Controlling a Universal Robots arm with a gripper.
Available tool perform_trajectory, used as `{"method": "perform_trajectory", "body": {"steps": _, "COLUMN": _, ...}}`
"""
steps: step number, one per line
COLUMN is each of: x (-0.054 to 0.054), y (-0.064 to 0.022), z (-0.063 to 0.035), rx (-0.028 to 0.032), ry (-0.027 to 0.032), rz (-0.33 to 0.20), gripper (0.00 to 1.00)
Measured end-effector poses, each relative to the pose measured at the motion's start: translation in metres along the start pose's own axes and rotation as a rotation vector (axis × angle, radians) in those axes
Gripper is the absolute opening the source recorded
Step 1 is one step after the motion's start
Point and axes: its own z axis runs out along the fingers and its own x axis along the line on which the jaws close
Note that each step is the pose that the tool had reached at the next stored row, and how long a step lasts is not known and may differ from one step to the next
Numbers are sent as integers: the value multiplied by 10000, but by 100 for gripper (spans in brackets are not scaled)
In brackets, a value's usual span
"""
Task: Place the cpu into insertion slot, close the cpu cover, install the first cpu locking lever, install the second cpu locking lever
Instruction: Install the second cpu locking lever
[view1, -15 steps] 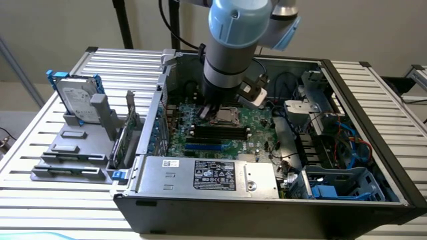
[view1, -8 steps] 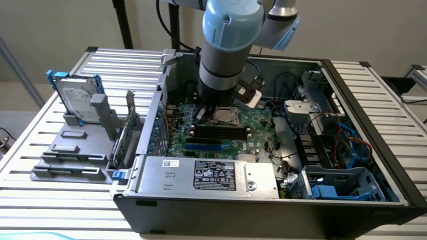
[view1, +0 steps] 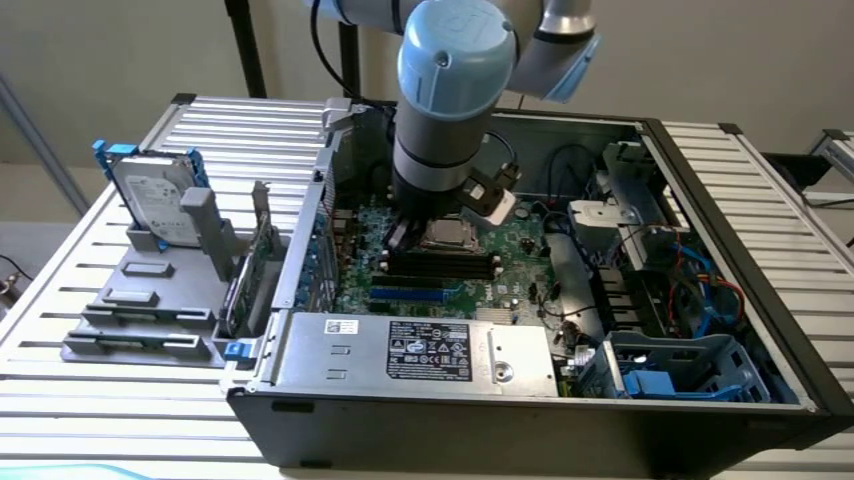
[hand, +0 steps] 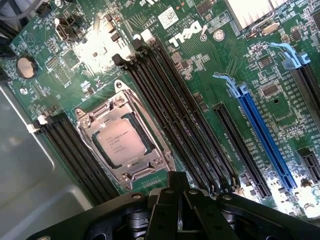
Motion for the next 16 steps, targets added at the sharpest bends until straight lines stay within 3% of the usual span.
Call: {"method": "perform_trajectory", "body": {"steps": 16, "x": -7, "y": -7, "z": 120, "rx": 8, "ry": 30, "rz": -5, "gripper": 11}}
